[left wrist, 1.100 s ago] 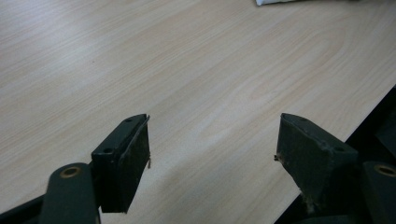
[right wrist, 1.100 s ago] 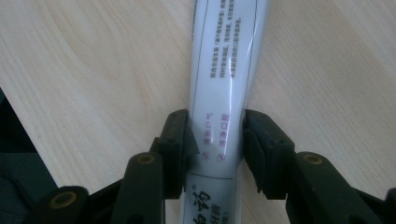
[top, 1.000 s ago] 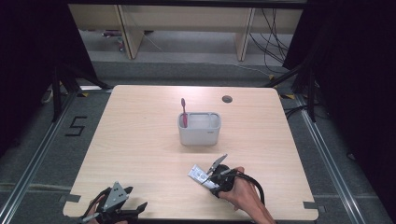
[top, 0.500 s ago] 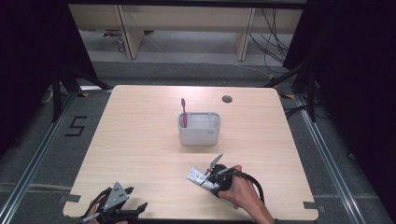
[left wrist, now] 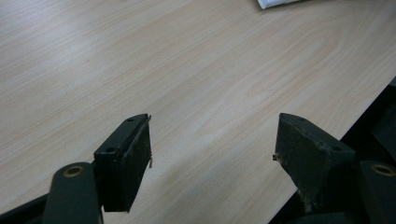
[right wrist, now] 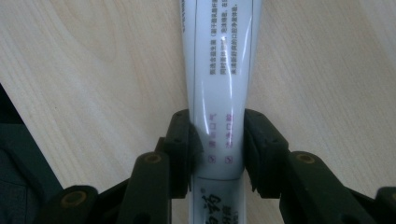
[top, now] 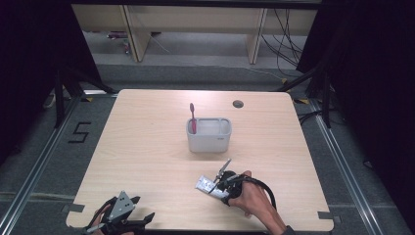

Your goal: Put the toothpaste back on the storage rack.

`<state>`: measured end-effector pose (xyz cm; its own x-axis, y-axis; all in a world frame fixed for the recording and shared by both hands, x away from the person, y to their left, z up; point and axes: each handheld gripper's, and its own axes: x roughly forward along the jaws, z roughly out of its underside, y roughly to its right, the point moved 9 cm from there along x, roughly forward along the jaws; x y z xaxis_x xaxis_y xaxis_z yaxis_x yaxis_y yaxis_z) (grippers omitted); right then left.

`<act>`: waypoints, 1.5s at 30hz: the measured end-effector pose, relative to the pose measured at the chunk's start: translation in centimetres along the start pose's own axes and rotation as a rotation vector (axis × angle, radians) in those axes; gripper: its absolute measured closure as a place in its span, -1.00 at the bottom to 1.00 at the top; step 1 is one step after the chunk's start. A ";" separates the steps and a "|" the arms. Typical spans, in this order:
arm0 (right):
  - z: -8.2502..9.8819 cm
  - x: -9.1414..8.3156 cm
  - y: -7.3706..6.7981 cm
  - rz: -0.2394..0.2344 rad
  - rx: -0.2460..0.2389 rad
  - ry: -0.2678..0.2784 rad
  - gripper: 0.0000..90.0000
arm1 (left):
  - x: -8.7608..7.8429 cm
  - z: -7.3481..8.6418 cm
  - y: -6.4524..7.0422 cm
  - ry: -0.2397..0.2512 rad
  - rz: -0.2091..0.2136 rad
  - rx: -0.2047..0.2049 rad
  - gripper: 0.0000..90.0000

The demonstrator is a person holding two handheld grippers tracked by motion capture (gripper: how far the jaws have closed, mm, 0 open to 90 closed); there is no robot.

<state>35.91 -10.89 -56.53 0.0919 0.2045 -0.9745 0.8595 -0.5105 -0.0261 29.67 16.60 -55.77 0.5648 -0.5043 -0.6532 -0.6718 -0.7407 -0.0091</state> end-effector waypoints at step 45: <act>-2.7 -6.0 1.4 0.005 -0.002 0.352 0.61 | -0.1 0.0 -0.4 0.002 -0.015 0.001 -0.41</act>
<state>37.90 -10.58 -50.13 0.2638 0.4772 -0.8382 0.8593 -0.5111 -0.0206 29.92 16.92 -55.69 0.5762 -0.4939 -0.6512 -0.6636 -0.7478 -0.0200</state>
